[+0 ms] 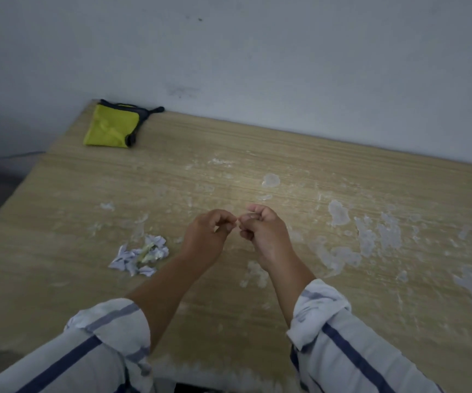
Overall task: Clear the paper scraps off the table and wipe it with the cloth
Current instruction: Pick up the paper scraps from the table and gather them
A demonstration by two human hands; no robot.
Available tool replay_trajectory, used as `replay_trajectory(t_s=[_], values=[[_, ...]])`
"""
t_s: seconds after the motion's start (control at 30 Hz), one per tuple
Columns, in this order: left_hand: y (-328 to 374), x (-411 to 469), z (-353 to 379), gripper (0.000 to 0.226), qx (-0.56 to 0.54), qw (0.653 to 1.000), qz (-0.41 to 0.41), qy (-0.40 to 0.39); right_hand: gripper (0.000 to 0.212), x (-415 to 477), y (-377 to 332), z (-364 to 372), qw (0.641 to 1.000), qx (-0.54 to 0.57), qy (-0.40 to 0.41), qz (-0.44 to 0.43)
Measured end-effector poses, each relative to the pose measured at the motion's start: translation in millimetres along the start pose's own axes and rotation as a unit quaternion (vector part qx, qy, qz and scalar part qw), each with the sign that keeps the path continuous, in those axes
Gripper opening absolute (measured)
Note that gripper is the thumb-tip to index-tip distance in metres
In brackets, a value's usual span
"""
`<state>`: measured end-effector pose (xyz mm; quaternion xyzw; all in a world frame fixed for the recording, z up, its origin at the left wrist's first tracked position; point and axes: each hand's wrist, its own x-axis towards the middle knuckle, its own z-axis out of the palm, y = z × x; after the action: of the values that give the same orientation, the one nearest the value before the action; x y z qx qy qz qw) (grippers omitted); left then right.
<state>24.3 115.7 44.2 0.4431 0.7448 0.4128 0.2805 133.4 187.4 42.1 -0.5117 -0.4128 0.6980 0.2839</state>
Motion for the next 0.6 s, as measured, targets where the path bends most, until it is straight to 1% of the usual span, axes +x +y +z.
replay_trajectory(t_s=[0.07, 0.1, 0.17, 0.23, 0.27, 0.3, 0.4, 0.5, 0.6], values=[[-9.8, -5.7, -19.9, 0.027, -0.027, 0.999, -0.022, -0.013, 0.031, -4.1, 3.4, 14.5, 1.0, -0.026, -0.005, -0.013], [-14.7, -7.9, -29.3, 0.03, -0.041, 0.998, -0.038, -0.017, 0.031, -5.8, 5.7, 22.0, 0.999, -0.039, -0.011, -0.018], [-21.9, -12.0, -47.1, 0.022, -0.07, 0.995, -0.077, -0.012, 0.032, -9.7, 11.2, 38.0, 0.997, -0.071, -0.026, -0.03], [-30.3, -14.6, -63.4, 0.004, -0.082, 0.991, -0.104, 0.005, 0.033, -13.8, 18.7, 55.8, 0.993, -0.106, -0.039, -0.042], [-35.2, -16.1, -71.1, 0.004, -0.079, 0.991, -0.11, 0.006, 0.034, -16.5, 22.1, 65.0, 0.99, -0.125, -0.048, -0.046], [-40.9, -17.7, -78.1, 0.008, -0.079, 0.99, -0.116, 0.001, 0.033, -19.3, 25.5, 74.4, 0.987, -0.143, -0.057, -0.05], [-59.0, -21.5, -98.1, 0.013, -0.041, 0.991, -0.123, -0.02, 0.032, -27.3, 34.5, 101.3, 0.977, -0.188, -0.079, -0.066], [-73.6, -24.2, -113.7, 0.013, 0.002, 0.989, -0.148, -0.012, 0.034, -31.1, 43.7, 122.7, 0.951, -0.285, -0.062, -0.1], [-84.3, -26.9, -123.4, 0.016, 0.05, 0.986, -0.156, -0.018, 0.022, -33.8, 51.7, 138.6, 0.922, -0.357, -0.046, -0.143]])
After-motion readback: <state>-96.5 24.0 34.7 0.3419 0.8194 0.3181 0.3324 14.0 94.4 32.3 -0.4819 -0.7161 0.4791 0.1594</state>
